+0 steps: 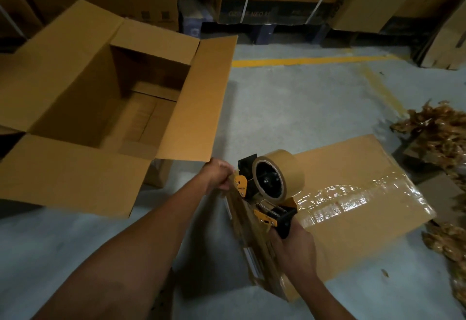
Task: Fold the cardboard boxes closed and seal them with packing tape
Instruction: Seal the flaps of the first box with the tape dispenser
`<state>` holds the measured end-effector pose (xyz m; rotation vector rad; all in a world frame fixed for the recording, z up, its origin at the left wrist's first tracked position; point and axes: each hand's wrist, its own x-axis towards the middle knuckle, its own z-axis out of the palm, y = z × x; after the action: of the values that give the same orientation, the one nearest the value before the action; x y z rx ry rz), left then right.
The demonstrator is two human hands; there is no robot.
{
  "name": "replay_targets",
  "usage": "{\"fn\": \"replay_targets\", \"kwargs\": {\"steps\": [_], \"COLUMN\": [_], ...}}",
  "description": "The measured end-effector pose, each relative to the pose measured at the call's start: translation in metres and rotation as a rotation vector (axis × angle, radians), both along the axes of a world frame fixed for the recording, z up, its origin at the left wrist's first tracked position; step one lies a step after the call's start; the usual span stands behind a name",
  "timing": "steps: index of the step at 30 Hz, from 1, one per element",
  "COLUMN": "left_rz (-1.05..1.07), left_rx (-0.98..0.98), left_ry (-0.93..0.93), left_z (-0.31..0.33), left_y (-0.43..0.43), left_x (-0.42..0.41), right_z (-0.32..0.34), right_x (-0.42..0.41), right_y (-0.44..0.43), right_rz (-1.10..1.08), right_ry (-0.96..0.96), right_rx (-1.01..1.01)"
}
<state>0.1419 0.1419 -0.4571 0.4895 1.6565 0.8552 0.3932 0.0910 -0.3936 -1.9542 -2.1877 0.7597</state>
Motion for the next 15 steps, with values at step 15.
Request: {"fn": "replay_targets", "kwargs": {"steps": [15], "left_rz": [-0.139], "left_rx": [0.253], "left_ry": [0.301], "left_z": [0.029], "left_y": [-0.007], "left_x": [0.008], "right_z": [0.028], "right_x": [-0.015], "right_y": [-0.003], "right_rz": [0.066], "right_ry": [-0.074], "right_rx": [-0.074]}}
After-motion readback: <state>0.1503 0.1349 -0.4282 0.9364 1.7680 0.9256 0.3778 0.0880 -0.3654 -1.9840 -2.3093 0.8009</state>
